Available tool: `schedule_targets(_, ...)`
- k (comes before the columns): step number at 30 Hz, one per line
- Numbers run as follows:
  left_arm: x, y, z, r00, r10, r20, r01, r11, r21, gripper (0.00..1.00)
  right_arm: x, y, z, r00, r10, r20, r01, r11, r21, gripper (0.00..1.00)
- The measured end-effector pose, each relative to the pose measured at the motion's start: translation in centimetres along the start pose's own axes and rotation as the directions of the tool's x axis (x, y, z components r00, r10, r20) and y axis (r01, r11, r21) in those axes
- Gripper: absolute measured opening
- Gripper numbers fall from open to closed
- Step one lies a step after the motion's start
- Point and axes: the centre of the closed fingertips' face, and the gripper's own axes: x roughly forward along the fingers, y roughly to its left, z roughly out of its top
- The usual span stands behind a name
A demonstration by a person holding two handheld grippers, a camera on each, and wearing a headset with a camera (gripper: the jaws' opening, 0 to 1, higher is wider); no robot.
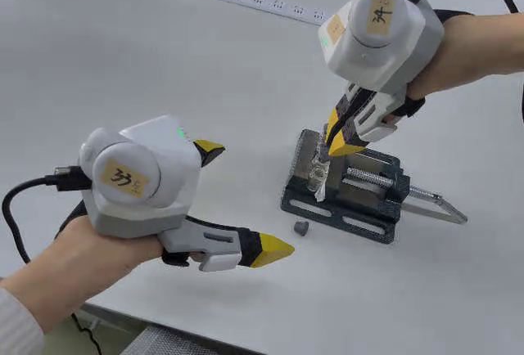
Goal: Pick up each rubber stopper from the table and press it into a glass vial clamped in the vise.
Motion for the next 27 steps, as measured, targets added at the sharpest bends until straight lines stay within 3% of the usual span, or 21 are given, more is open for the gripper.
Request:
schedule_targets(16, 0.04, 0.16, -0.31, 1.0000, -0.002, -0.007, 0.002, 1.000, -0.006, 0.92, 0.59, -0.50, 0.26, 0.9999, 0.008, -0.010, -0.008, 1.000, -0.001, 0.00)
schedule_targets(27, 0.06, 0.42, -0.32, 1.0000, 0.002, -0.005, -0.002, 1.000, -0.009, 0.92, 0.65, -0.35, 0.27, 0.9989, -0.007, -0.047, 0.007, 1.000, -0.017, 0.00)
